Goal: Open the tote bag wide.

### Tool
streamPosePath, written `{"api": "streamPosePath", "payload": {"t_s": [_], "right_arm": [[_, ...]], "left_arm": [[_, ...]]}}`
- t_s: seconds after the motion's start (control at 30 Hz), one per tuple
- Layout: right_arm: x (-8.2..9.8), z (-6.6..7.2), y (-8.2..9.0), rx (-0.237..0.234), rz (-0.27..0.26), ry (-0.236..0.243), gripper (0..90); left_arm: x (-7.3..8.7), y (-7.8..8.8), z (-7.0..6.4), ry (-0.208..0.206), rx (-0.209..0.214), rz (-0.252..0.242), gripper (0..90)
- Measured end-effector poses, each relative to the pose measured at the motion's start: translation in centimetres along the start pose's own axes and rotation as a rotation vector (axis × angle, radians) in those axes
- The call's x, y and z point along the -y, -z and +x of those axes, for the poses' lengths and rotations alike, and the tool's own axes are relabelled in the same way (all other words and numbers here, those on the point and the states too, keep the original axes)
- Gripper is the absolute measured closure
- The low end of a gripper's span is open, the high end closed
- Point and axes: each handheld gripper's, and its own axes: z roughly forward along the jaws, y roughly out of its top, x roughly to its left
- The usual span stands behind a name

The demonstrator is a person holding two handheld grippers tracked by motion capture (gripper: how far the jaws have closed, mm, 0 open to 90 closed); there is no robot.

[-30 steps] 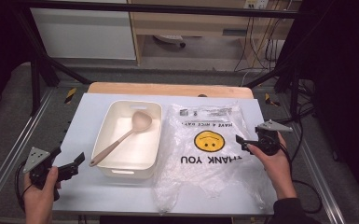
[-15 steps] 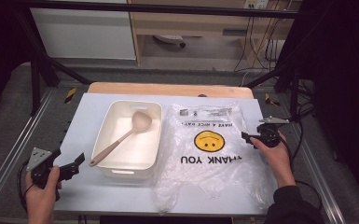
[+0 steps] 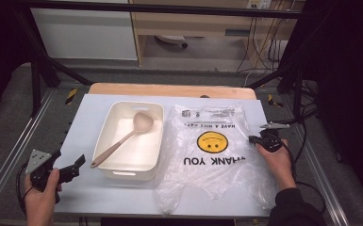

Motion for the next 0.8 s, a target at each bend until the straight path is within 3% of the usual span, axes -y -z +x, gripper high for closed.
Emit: {"api": "streamPosePath", "payload": {"t_s": [0.13, 0.33, 0.5, 0.53, 0.57, 0.6, 0.63, 0.67, 0.7, 0.73, 0.8], "right_arm": [[-0.6, -0.6, -0.7, 0.031, -0.018, -0.041, 90.0], [-1.5, -2.8, -1.5, 0.105, -0.065, -0.148, 90.0], [-1.7, -4.1, -1.9, 0.137, -0.076, -0.174, 90.0], [-1.6, -4.4, -1.7, 0.124, -0.084, -0.175, 83.9], [-1.6, -4.4, -1.7, 0.124, -0.084, -0.175, 83.9], [-1.8, -4.3, -1.1, 0.116, -0.1, -0.159, 61.7], [-1.8, -4.3, -1.1, 0.116, -0.1, -0.159, 61.7], [-2.0, -4.1, -0.7, 0.119, -0.105, -0.155, 54.2], [-2.4, -3.4, 0.4, 0.136, -0.125, -0.134, 38.1], [-2.4, -3.4, 0.4, 0.136, -0.125, -0.134, 38.1], [-3.0, -2.3, 1.7, 0.144, -0.128, -0.105, 27.6]], "left_arm": [[0.0, -0.1, 0.0, 0.0, 0.001, 0.0, 6.0], [-0.1, -0.1, -0.1, -0.002, -0.001, 0.0, 6.1], [0.0, -0.3, -0.1, 0.0, 0.002, 0.007, 6.1], [0.0, -0.4, -0.1, -0.003, -0.002, 0.014, 6.1], [0.0, -0.5, -0.1, -0.007, -0.011, 0.018, 6.1], [0.0, -0.5, -0.1, -0.006, -0.018, 0.017, 6.1], [0.0, -0.6, -0.1, -0.001, -0.012, 0.013, 6.1], [0.0, -0.5, 0.0, 0.002, -0.012, 0.012, 6.0], [0.0, -0.5, 0.0, 0.001, -0.014, 0.009, 6.0], [0.0, -0.5, 0.0, 0.001, -0.014, 0.009, 6.0], [0.0, -0.3, 0.1, 0.007, -0.015, -0.001, 6.0]]}}
